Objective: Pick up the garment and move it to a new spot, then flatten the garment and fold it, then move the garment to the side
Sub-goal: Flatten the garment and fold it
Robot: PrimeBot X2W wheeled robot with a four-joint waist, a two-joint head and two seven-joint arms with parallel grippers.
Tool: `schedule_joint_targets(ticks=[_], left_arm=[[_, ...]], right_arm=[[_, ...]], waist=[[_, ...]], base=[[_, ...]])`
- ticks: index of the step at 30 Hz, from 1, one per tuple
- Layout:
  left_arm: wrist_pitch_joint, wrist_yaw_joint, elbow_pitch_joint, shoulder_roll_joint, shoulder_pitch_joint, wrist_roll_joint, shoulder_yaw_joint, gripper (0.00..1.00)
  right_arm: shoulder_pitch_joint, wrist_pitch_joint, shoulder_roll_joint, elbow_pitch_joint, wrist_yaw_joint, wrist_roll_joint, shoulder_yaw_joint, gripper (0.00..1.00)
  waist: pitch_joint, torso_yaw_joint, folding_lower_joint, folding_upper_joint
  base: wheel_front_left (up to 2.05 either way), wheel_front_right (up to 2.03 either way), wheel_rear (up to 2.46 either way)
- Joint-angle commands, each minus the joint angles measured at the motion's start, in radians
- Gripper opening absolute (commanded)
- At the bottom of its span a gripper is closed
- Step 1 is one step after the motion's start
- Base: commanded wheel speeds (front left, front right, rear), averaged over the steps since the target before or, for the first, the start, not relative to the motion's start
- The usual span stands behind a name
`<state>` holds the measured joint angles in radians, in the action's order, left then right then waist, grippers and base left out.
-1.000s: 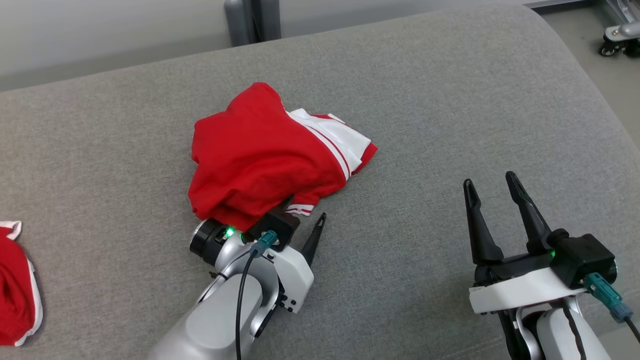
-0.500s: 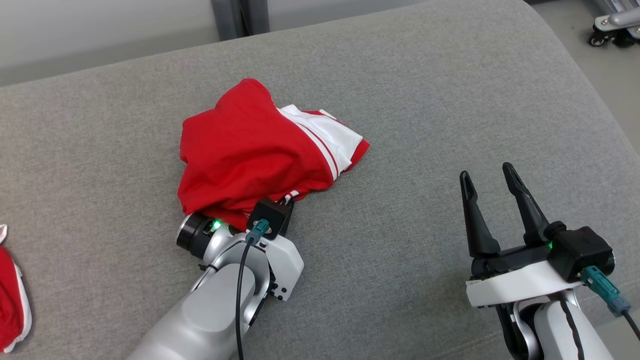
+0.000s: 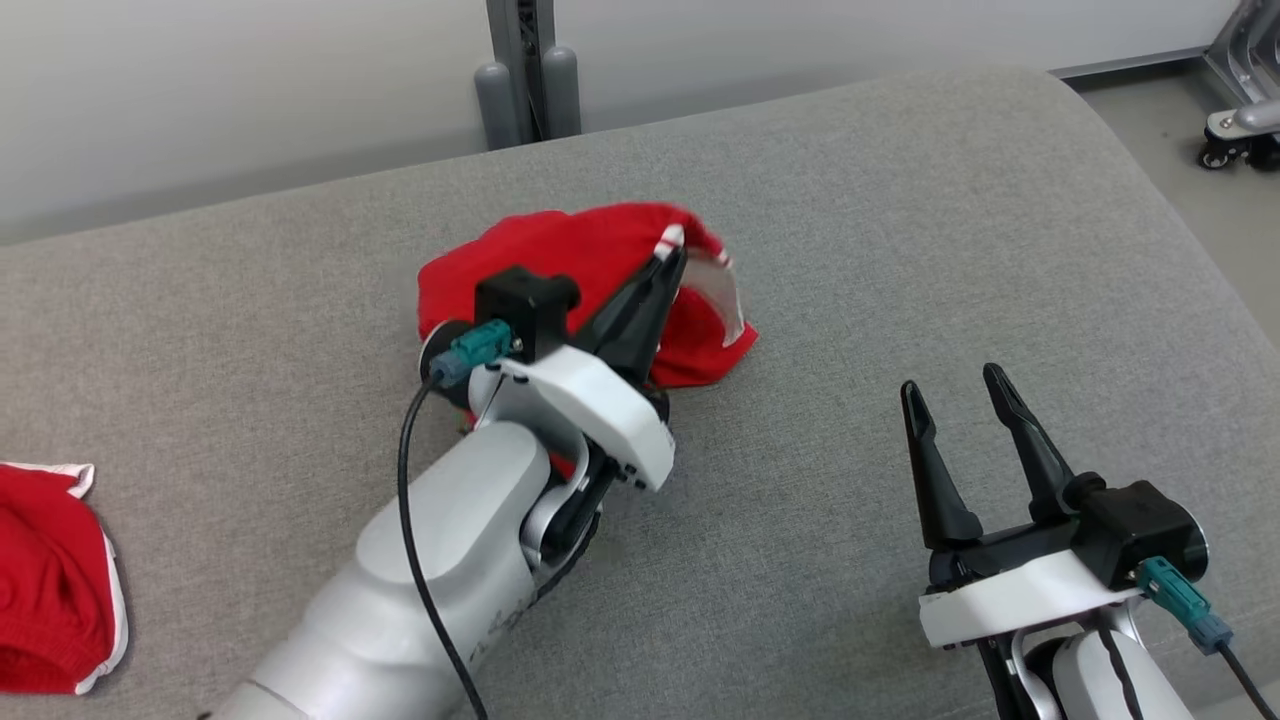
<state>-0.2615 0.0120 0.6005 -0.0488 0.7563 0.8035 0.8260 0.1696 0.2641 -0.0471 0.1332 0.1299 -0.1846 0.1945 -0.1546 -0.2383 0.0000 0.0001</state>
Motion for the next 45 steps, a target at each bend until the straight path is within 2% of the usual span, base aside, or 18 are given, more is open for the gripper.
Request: schedule_joint_targets(ticks=[1,6,15,19,22,26,29,34,38,45], left_arm=[[-0.004,0.011,-0.018,-0.003,0.04,0.0,-0.006,0.0],[-0.004,0.018,-0.062,-0.003,0.137,0.008,-0.023,0.0],[-0.004,0.0,-0.14,-0.003,0.385,0.044,-0.058,0.0],[-0.004,-0.023,-0.26,-0.005,0.467,0.024,-0.108,0.0],[-0.002,-0.021,-0.275,-0.005,0.459,0.035,-0.12,0.0],[-0.002,-0.001,-0.237,-0.004,0.343,-0.009,-0.151,0.0],[-0.003,0.031,-0.217,-0.009,0.213,-0.074,-0.202,0.0],[-0.003,0.086,-0.261,-0.051,-0.016,-0.165,-0.299,0.0],[-0.003,0.098,-0.334,-0.087,-0.225,-0.219,-0.415,0.0],[-0.003,0.094,-0.379,-0.12,-0.434,-0.266,-0.593,0.0]], right_arm=[[-0.016,0.002,-0.007,0.001,0.002,-0.003,0.001,1.0],[-0.006,0.002,-0.007,0.005,0.002,-0.011,0.018,1.0],[-0.01,0.002,-0.007,0.014,0.002,-0.031,0.043,1.0],[0.005,0.002,-0.006,0.009,0.002,-0.031,0.035,1.0],[0.007,0.002,-0.006,-0.001,0.002,-0.021,0.016,1.0],[-0.006,0.002,-0.006,-0.011,0.002,-0.015,-0.015,1.0],[-0.018,0.001,-0.006,-0.009,0.002,-0.011,-0.03,1.0],[-0.037,0.001,-0.007,-0.011,0.002,-0.008,-0.054,1.0],[-0.044,0.001,-0.007,-0.013,0.002,-0.003,-0.074,1.0],[-0.05,0.001,-0.007,-0.017,0.002,0.009,-0.094,1.0]], waist=[[0.018,-0.002,0.0,-0.0001],[0.027,-0.026,0.0,-0.0001],[0.022,-0.1,0.0,-0.0001],[-0.002,-0.098,0.0,-0.0001],[-0.017,-0.074,0.0,-0.0001],[-0.036,-0.019,0.0,-0.0001],[-0.044,0.018,0.0,-0.0001],[-0.045,0.06,0.0,-0.0001],[-0.041,0.086,0.0,-0.0001],[-0.041,0.121,0.0,-0.0001]], base=[[0.0,0.0,0.0],[0.0,0.0,0.0],[0.0,0.0,0.0],[0.0,0.0,0.0],[0.0,0.0,0.0],[0.0,0.0,0.0],[0.0,0.0,0.0],[0.0,0.0,0.0],[0.0,0.0,0.0],[0.0,0.0,0.0]])
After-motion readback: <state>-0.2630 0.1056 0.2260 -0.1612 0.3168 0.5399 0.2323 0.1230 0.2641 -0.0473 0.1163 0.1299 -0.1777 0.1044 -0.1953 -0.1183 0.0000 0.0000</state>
